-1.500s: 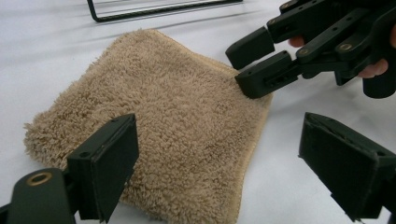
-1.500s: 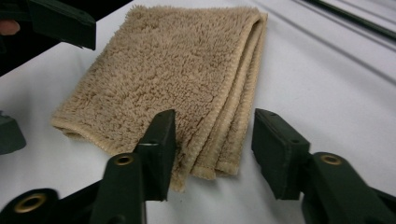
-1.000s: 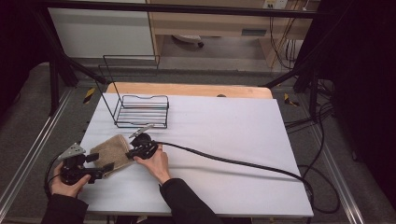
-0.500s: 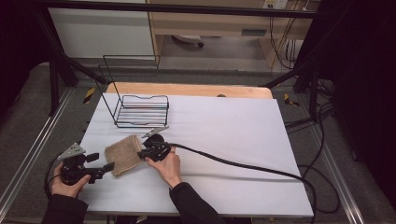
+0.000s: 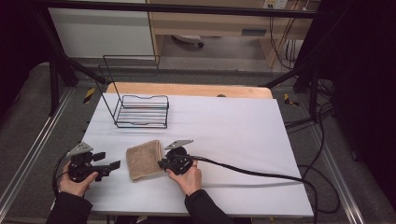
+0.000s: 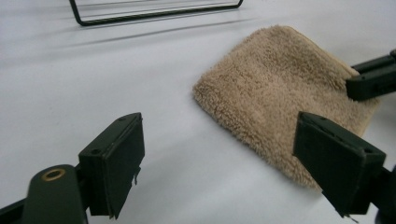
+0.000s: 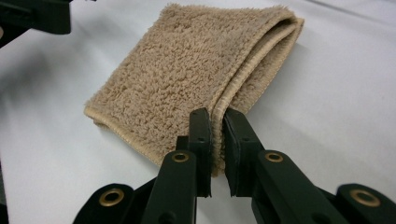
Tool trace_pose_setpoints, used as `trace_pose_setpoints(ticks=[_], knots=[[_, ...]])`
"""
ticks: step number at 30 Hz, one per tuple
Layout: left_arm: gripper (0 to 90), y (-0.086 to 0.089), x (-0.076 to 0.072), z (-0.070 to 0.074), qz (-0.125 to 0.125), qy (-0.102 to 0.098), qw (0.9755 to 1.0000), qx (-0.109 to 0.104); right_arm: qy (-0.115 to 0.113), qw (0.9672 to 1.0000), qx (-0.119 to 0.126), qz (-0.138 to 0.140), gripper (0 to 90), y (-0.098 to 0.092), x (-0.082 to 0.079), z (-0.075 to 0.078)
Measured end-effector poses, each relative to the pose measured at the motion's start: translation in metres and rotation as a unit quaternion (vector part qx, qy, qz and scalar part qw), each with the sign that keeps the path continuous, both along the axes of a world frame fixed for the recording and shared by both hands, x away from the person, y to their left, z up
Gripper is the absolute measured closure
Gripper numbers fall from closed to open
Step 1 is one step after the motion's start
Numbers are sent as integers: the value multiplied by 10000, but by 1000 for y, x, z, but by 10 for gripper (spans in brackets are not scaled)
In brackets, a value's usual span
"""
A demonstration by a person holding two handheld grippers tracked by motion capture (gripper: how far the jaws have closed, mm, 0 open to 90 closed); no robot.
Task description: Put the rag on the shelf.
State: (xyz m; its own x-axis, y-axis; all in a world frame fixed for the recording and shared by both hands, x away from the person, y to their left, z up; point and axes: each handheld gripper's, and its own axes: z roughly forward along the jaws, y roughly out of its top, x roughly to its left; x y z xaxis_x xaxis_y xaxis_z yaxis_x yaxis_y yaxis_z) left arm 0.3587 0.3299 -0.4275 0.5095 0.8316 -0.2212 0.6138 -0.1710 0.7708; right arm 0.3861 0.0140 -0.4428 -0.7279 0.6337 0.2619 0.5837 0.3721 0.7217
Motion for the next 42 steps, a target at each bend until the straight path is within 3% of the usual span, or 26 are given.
trace_pose_setpoints(ticks=[3,8,13,17,19,28,34,42], knots=[[193,-8,6,1,40,18,10000,8,3,10000,-11,-71,816,-2,-8,-5],[247,-20,20,2,86,82,9999,60,6,9999,43,-98,777,-5,-7,-6],[338,-30,36,-1,160,240,9996,38,-271,9996,39,-68,603,-18,-5,-2],[400,-37,46,-6,213,335,9989,254,-374,9993,38,-56,506,-28,-3,1],[476,-39,49,-9,237,373,9986,284,-470,9989,-31,-32,431,-35,-2,5],[615,-44,55,-17,193,552,9978,319,-558,9984,-91,44,315,-46,3,13],[650,-45,57,-20,238,622,9974,270,-523,9986,-5,42,229,-47,9,17],[773,-48,57,-20,236,713,9969,243,-481,9988,118,-1,151,-50,21,23]])
